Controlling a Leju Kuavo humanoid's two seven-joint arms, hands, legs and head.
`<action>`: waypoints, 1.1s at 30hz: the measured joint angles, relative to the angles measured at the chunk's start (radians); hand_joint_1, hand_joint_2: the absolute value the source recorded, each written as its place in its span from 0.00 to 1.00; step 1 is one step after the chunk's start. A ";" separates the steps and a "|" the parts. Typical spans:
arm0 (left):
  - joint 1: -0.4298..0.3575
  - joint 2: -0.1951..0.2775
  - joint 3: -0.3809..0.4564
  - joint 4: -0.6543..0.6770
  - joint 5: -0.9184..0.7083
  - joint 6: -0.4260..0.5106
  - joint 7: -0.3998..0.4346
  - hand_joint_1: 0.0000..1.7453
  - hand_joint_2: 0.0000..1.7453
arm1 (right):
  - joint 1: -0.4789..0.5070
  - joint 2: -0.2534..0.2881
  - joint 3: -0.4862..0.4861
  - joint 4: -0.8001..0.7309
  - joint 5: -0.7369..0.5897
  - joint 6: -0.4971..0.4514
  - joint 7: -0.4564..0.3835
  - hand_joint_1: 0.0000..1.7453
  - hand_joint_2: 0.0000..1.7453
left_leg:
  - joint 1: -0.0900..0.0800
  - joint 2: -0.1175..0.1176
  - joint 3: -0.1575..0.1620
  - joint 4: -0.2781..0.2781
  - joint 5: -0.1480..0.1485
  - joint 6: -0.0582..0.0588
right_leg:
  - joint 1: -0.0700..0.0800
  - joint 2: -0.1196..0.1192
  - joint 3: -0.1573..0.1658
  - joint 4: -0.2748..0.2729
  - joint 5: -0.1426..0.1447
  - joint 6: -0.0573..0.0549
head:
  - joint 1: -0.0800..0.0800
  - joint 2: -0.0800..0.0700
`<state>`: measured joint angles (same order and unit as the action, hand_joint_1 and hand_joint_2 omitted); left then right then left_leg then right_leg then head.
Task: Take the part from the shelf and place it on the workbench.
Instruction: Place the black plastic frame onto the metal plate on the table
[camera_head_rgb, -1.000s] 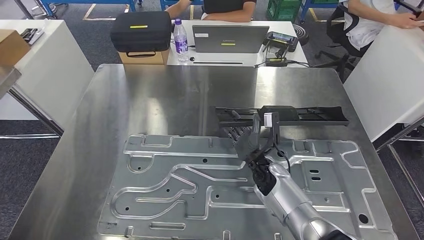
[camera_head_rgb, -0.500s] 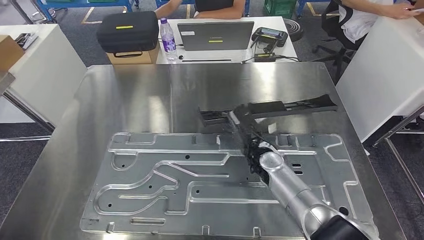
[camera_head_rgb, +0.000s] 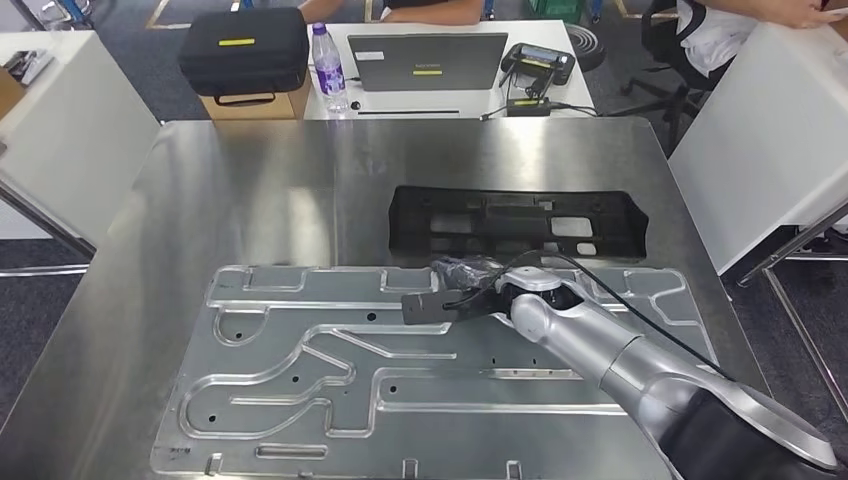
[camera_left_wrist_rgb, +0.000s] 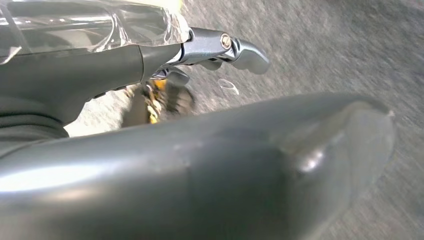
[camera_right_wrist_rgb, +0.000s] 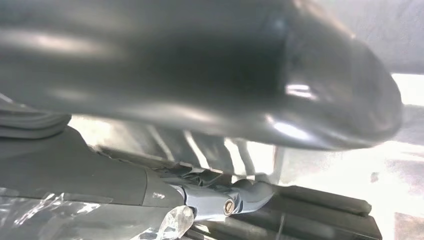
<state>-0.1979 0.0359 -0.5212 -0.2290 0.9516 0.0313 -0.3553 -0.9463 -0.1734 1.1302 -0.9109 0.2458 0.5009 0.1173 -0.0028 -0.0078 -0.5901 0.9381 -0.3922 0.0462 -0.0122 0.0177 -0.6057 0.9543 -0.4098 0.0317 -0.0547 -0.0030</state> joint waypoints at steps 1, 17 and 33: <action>0.001 0.000 0.000 0.000 0.001 -0.002 0.000 0.00 0.00 | -0.010 -0.008 0.019 -0.003 -0.002 -0.011 -0.001 0.00 0.00 | 0.005 0.001 0.006 -0.007 0.001 0.002 | 0.000 -0.001 -0.007 0.011 -0.013 0.006 | 0.001 0.000; 0.022 0.000 0.025 0.000 0.019 -0.010 -0.037 0.00 0.00 | -0.046 -0.069 0.084 -0.056 -0.025 -0.314 -0.052 0.00 0.00 | 0.015 0.001 0.034 0.010 -0.028 -0.023 | -0.005 -0.013 -0.003 0.013 0.003 0.004 | 0.006 0.000; 0.044 -0.001 0.051 0.000 0.019 0.002 -0.103 0.00 0.00 | 0.293 -0.070 -0.431 -0.243 -0.644 -0.667 -0.446 0.00 0.00 | 0.009 0.000 0.048 0.023 -0.040 -0.009 | -0.001 -0.015 -0.005 0.009 0.027 0.012 | 0.004 0.000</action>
<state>-0.1537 0.0348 -0.4700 -0.2285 0.9702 0.0330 -0.4583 -0.6529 -0.2439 0.6991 -1.1536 -0.3980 -0.1657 -0.3282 0.0063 -0.0082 -0.5419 0.9612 -0.4322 0.0376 -0.0133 0.0023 -0.6103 0.9635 -0.3827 0.0434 -0.0511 -0.0031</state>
